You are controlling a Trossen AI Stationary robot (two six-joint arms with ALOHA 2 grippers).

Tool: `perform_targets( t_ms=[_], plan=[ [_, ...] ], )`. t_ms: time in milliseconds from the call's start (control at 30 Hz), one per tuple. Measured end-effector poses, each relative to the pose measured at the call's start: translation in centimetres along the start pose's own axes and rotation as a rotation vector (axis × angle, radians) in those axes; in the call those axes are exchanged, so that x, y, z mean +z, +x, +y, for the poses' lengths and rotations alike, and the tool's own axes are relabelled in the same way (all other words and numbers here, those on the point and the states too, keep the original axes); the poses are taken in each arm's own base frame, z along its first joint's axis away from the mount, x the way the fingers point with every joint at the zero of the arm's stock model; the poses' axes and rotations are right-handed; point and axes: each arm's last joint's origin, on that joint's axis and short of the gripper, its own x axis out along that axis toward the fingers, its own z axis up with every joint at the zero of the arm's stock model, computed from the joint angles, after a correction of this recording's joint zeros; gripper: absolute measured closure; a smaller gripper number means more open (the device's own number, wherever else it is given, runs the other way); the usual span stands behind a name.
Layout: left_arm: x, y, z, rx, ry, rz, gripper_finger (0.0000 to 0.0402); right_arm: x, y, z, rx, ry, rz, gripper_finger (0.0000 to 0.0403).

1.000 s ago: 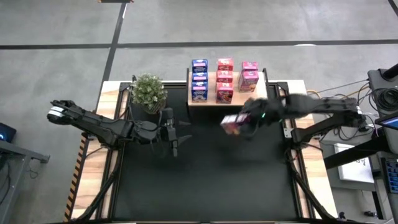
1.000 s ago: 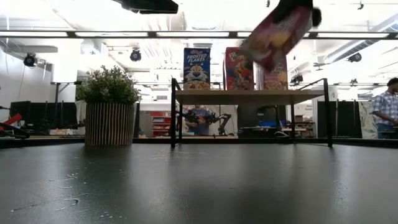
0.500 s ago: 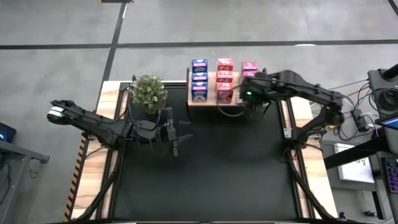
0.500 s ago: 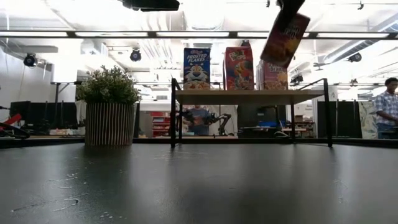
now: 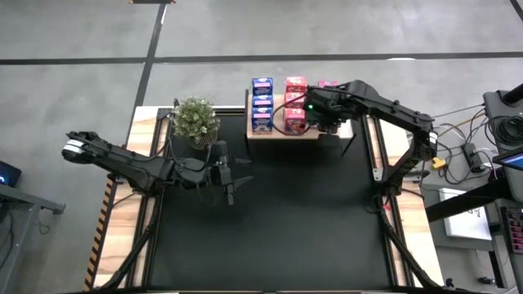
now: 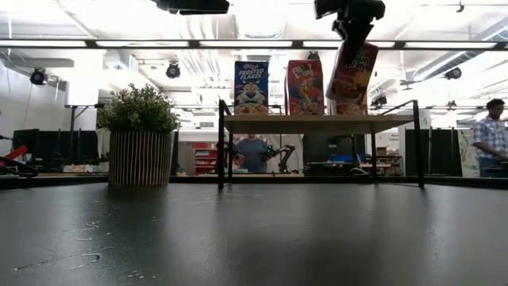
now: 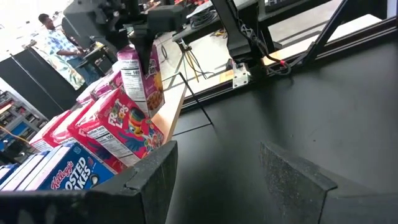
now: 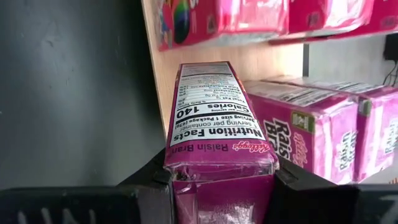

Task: Stack cereal on shelf
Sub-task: Put the purple cereal box on the shelf and align it with the other purple cereal boxes on the shelf

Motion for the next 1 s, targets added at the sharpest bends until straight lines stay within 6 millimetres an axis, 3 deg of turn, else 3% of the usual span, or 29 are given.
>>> perform_targets(
  t_ms=[467, 1000],
  plan=[
    [0.0, 0.0, 0.0, 0.0, 0.008, 0.0, 0.0191, -1.0, 1.8, -0.1, 0.004, -0.016, 0.083, 0.0284],
    [0.2, 0.0, 0.1, 0.007, 0.004, -0.018, 0.0191, -1.0, 2.1, 0.0, -0.001, 0.012, 0.096, 0.0203]
  ],
)
